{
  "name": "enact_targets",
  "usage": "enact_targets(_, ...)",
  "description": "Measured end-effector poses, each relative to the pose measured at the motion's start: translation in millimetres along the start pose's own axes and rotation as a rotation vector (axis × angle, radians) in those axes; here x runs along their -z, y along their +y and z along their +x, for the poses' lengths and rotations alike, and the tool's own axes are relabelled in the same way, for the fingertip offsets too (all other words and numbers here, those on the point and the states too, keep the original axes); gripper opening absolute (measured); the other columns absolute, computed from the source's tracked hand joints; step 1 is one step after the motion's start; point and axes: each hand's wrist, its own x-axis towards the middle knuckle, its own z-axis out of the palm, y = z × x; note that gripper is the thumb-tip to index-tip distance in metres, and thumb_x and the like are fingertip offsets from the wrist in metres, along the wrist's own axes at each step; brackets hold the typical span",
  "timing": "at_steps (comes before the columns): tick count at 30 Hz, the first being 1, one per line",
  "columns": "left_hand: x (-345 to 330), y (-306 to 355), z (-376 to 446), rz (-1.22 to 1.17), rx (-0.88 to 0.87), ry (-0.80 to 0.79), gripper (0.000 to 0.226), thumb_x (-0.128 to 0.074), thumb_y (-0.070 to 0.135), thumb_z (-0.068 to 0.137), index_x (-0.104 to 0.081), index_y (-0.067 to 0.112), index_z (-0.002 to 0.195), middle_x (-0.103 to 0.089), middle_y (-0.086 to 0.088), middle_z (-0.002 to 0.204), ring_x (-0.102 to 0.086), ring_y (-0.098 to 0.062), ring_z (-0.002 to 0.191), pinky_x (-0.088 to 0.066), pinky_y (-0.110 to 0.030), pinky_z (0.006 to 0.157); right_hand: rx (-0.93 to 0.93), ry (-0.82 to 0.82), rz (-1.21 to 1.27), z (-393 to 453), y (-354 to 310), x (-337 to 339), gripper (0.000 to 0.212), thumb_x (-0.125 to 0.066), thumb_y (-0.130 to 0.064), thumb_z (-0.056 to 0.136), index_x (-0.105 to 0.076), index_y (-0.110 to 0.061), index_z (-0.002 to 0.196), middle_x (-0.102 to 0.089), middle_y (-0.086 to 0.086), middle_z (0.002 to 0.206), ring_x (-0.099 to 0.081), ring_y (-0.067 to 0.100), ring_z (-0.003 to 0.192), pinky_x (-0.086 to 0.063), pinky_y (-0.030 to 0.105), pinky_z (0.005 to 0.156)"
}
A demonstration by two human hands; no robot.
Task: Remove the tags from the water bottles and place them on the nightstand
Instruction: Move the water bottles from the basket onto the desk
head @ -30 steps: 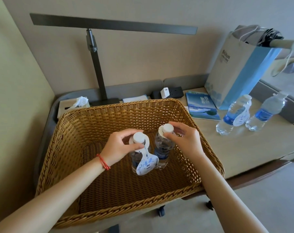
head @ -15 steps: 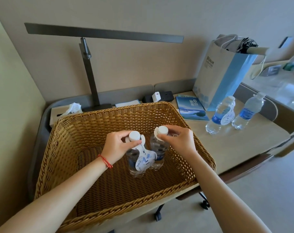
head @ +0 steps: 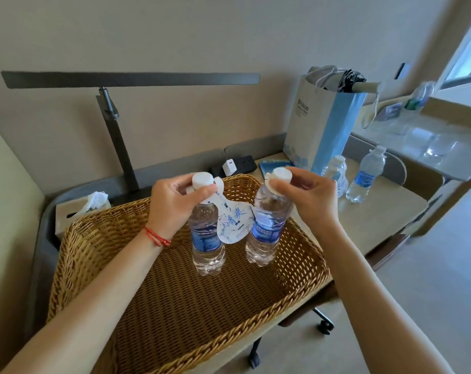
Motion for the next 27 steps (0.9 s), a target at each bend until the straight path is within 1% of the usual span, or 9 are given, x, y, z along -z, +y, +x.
enact_targets(3,-10.8,19.7,17.3,-0.052,-0.011,-0.004,0.029,-0.068,0.045,0.064,-0.067,0.033,0.09,-0.069,0.013,0.084,-0.068,-0.003,0.08,-0.056,-0.017,0.064,0.045,0.074,0.028,14.2,-16.8,18.6,0.024,-0.077,-0.028,0.067,-0.066,-0.038,0.087,-0.065,-0.032,0.073,-0.064,-0.01,0.074,-0.047,0.004,0.058)
enact_targets(5,-23.5,32.8,26.4,-0.076,-0.016,-0.019,0.02,-0.069,0.042,0.065,-0.065,0.038,0.084,-0.068,0.015,0.083,-0.069,-0.008,0.081,-0.057,-0.018,0.064,0.079,0.111,0.035,23.0,-25.9,33.6,0.026,-0.077,-0.027,0.068,-0.067,-0.034,0.09,-0.065,-0.028,0.076,-0.064,-0.01,0.073,-0.048,0.005,0.059)
enact_targets(9,-55.0,61.3,38.3,-0.107,-0.073,-0.013,0.03,-0.068,0.046,0.061,-0.065,0.033,0.088,-0.069,0.01,0.088,-0.068,-0.014,0.083,-0.058,-0.024,0.066,0.123,0.149,0.083,38.5,-36.8,70.9,0.022,-0.076,-0.026,0.069,-0.068,-0.036,0.086,-0.067,-0.025,0.077,-0.067,-0.005,0.075,-0.05,0.008,0.06)
enact_targets(11,-75.3,75.9,42.0,-0.123,-0.111,-0.005,0.027,-0.068,0.042,0.063,-0.065,0.032,0.087,-0.068,0.011,0.086,-0.068,-0.011,0.08,-0.057,-0.019,0.063,0.144,0.159,0.078,44.0,-37.0,94.6,0.022,-0.077,-0.024,0.069,-0.069,-0.036,0.086,-0.069,-0.025,0.074,-0.068,-0.003,0.075,-0.05,0.008,0.059)
enact_targets(14,-110.5,96.2,45.6,-0.138,-0.147,0.0,0.013,-0.071,0.03,0.069,-0.065,0.034,0.08,-0.068,0.013,0.08,-0.069,-0.005,0.071,-0.057,-0.019,0.062,0.157,0.163,0.092,49.3,-29.6,135.1,0.024,-0.079,-0.022,0.067,-0.07,-0.043,0.073,-0.07,-0.026,0.068,-0.068,-0.003,0.071,-0.049,0.007,0.057)
enact_targets(16,-136.6,108.4,46.5,-0.156,-0.153,-0.017,0.013,-0.07,0.033,0.067,-0.066,0.033,0.08,-0.07,0.014,0.079,-0.069,-0.003,0.071,-0.057,-0.019,0.062,0.153,0.148,0.084,50.1,-20.9,165.8,0.025,-0.08,-0.023,0.065,-0.071,-0.045,0.069,-0.071,-0.024,0.07,-0.068,-0.001,0.069,-0.05,0.009,0.058)
enact_targets(19,-177.4,121.2,45.2,-0.201,-0.16,-0.038,0.019,-0.069,0.037,0.065,-0.068,0.029,0.081,-0.072,0.021,0.072,-0.069,-0.005,0.07,-0.056,-0.017,0.061,0.135,0.104,0.057,49.5,-4.3,210.9,0.019,-0.079,-0.026,0.065,-0.073,-0.041,0.073,-0.073,-0.017,0.073,-0.07,0.006,0.072,-0.053,0.014,0.062)
enact_targets(22,-218.9,125.2,40.0,-0.254,-0.152,-0.046,0.015,-0.07,0.031,0.066,-0.069,0.029,0.08,-0.071,0.022,0.07,-0.069,-0.003,0.067,-0.054,-0.014,0.058,0.111,0.093,-0.028,49.8,18.7,252.5,0.018,-0.079,-0.028,0.066,-0.071,-0.037,0.08,-0.072,-0.02,0.074,-0.069,0.002,0.073,-0.052,0.012,0.062)
enact_targets(27,-276.4,113.8,34.8,-0.288,-0.08,-0.065,0.01,-0.072,0.03,0.065,-0.073,0.031,0.075,-0.073,0.016,0.072,-0.069,-0.008,0.068,-0.057,-0.022,0.062,0.051,0.147,-0.107,52.3,61.3,305.9,0.028,-0.079,-0.031,0.062,-0.073,-0.029,0.09,-0.073,-0.019,0.077,-0.069,0.0,0.073,-0.053,0.012,0.064)
